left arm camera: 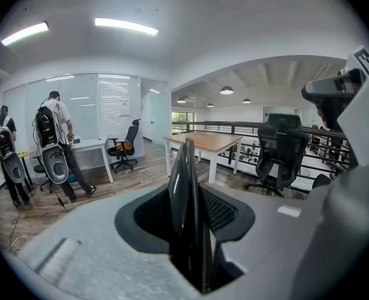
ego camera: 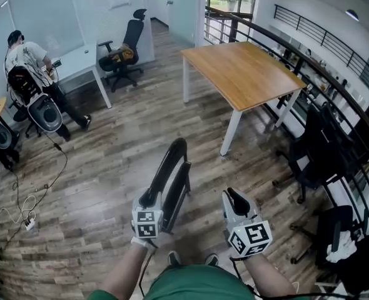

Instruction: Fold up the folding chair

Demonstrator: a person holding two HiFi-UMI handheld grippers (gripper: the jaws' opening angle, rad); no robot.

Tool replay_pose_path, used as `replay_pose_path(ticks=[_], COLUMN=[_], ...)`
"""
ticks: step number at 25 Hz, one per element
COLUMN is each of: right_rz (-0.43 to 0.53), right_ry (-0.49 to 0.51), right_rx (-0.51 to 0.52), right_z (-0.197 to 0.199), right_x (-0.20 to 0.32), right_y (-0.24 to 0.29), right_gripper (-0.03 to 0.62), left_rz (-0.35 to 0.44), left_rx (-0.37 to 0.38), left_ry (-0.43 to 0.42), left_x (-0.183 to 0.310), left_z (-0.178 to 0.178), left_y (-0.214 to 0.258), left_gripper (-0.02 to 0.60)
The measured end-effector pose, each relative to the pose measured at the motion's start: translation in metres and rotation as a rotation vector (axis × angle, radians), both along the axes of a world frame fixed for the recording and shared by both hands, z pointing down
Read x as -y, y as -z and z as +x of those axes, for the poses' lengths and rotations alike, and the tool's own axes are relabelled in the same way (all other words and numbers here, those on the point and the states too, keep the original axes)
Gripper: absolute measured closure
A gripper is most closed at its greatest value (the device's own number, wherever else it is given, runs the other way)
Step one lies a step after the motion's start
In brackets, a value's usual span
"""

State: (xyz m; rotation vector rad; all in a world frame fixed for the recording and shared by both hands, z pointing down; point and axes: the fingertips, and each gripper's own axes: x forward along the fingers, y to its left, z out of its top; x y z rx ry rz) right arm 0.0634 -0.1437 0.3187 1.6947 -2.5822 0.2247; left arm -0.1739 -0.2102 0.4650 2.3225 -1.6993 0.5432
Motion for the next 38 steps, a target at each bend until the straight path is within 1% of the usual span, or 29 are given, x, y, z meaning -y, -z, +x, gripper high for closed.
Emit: replay_pose_path(ticks=[3, 5, 9, 12, 22, 25, 38], right_rz=[0.067, 0.100, 0.154, 0.185, 0.224, 0.237, 0.244], right_ry=[-0.004, -0.002, 0.005, 0.010, 0.008, 0.007, 0.005], right_rx=[-0.034, -0.065, -0.142, -0.161, -0.191, -0.184, -0.187], right_z=[0.004, 0.006, 0.003, 0.006, 0.008, 0.006, 0.011], right_x=[-0.006, -0.010, -0.015, -0.016, -0.017, -0.018, -0.024], right_y=[0.015, 0.021, 0.030, 0.034, 0.042, 0.046, 0.046], right_gripper=[0.574, 0.589, 0.589, 0.589, 0.589, 0.589, 0.589], left_rz=[0.002, 0.003, 0.005, 0.010, 0.012, 0.013, 0.010], left_rx=[0.004, 0.004, 0.003, 0.005, 0.009, 0.009, 0.012], left_ry=[-0.004, -0.007, -0.010, -0.005, -0.003, -0.003, -0.003], left_x=[-0.001, -0.001, -0.002, -0.001, 0.001, 0.001, 0.000], left_z=[0.004, 0.006, 0.005, 0.005, 0.004, 0.004, 0.005], left_y=[-0.002, -0.003, -0.004, -0.004, -0.004, -0.005, -0.006], left_gripper=[0.431, 0.431, 0.431, 0.431, 0.431, 0.431, 0.431])
